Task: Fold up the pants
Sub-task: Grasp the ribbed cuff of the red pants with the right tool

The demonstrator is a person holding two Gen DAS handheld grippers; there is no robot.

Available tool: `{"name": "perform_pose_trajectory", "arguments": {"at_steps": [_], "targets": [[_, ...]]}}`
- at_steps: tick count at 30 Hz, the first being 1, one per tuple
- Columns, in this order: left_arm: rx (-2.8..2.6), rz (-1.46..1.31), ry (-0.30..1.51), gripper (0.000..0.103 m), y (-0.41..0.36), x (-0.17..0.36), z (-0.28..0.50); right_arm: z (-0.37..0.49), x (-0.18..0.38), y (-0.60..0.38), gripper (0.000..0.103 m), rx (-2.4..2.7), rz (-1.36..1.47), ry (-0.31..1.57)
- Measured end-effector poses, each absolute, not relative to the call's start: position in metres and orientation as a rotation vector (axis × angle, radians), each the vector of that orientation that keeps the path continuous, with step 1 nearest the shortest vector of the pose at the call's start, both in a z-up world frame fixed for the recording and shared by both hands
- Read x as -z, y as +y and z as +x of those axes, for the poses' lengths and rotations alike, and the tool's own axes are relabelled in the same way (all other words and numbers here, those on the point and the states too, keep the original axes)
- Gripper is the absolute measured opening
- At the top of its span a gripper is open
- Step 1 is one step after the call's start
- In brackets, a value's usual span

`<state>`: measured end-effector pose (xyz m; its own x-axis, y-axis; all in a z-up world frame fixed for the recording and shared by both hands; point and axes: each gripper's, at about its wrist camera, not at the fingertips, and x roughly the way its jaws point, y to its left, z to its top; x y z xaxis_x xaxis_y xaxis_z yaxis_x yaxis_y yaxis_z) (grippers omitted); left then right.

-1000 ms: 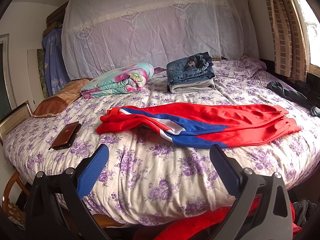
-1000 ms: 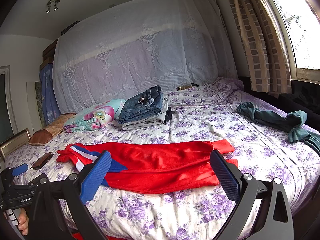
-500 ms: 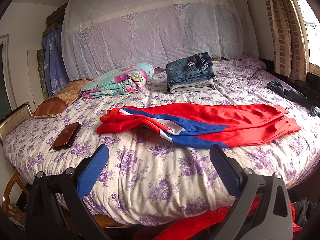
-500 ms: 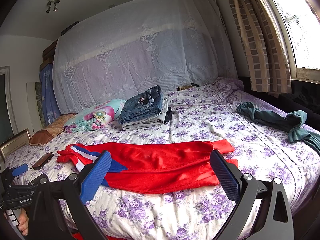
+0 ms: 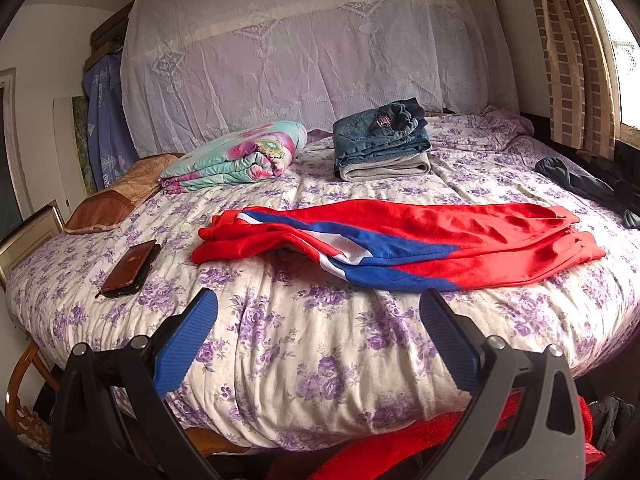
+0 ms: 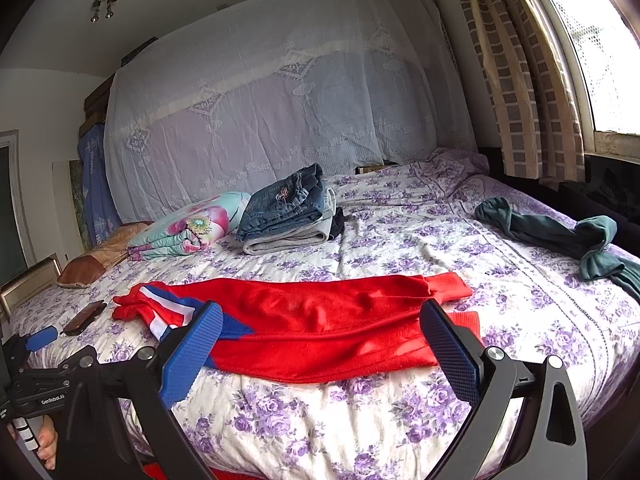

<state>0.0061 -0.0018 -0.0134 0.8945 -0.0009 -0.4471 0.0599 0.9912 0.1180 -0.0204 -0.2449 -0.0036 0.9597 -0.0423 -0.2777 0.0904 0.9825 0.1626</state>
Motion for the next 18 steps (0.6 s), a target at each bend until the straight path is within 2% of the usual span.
{"name": "perform_pose_trajectory", "arguments": {"at_steps": [6, 11, 18], "targets": [[0.044, 0.068, 0.525, 0.098, 0.016, 0.022, 0.025, -0.007, 0.014, -0.248, 0.099, 0.087, 0.168, 0.319], [0.028, -0.062, 0.620, 0.098, 0.051, 0.035, 0.051, 0.021, 0.039, -0.273, 0.099, 0.063, 0.200, 0.477], [0.033, -0.274, 0.733, 0.098, 0.098, 0.061, 0.082, 0.039, 0.078, -0.341, 0.099, -0.091, 0.494, 0.616]]}}
